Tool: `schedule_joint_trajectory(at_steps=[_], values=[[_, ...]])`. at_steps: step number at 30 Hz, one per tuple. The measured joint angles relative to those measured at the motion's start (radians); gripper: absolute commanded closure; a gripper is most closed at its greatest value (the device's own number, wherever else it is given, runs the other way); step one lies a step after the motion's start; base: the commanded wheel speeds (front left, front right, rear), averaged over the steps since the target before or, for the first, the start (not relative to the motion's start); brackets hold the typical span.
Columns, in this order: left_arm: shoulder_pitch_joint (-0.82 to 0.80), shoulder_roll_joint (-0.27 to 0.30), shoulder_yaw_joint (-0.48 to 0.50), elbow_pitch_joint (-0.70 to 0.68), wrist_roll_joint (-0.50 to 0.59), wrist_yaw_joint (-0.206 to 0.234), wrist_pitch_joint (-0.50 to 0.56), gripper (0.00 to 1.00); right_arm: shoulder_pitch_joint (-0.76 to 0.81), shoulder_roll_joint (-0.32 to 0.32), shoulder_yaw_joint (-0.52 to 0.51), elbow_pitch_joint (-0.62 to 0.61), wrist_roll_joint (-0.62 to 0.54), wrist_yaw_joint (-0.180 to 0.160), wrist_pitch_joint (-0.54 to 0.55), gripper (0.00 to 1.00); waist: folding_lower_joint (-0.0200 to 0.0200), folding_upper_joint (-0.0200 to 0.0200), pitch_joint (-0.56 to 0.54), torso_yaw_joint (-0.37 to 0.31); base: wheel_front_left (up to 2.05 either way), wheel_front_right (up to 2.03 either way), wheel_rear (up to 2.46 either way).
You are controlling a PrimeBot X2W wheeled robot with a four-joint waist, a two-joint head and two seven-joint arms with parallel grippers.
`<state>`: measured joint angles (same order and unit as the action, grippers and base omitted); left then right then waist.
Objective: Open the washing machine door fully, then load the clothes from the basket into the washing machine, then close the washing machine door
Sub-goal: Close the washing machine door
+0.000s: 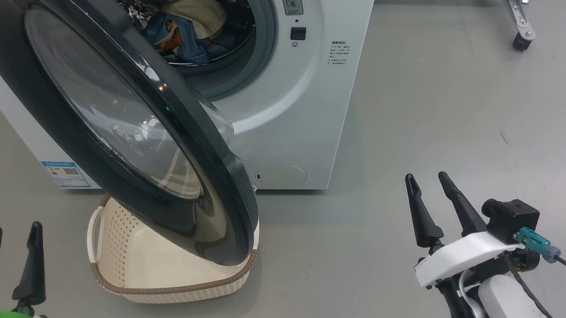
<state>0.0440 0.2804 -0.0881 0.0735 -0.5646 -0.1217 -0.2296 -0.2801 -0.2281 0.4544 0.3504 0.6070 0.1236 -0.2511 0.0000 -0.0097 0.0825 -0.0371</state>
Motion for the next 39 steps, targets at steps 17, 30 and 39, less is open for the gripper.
schedule_joint_trajectory(at_steps=[17,30,39], values=[[-0.021,0.0,-0.019,0.044,0.002,0.0,-0.014,0.0,0.0,0.005,-0.006,0.009,-0.017,0.0,0.0,0.0,0.0,0.0,-0.002,0.001,0.0,0.0,0.0],[-0.025,0.0,-0.041,0.066,0.002,0.0,-0.019,0.0,0.0,0.009,-0.003,0.009,-0.017,0.0,0.0,0.0,0.0,0.0,-0.005,0.013,0.0,0.0,0.0],[-0.036,0.0,-0.047,0.074,0.001,0.0,-0.019,0.0,0.0,0.01,0.0,0.009,-0.017,0.0,0.0,0.3,0.0,0.0,-0.005,0.022,0.0,0.0,0.0]])
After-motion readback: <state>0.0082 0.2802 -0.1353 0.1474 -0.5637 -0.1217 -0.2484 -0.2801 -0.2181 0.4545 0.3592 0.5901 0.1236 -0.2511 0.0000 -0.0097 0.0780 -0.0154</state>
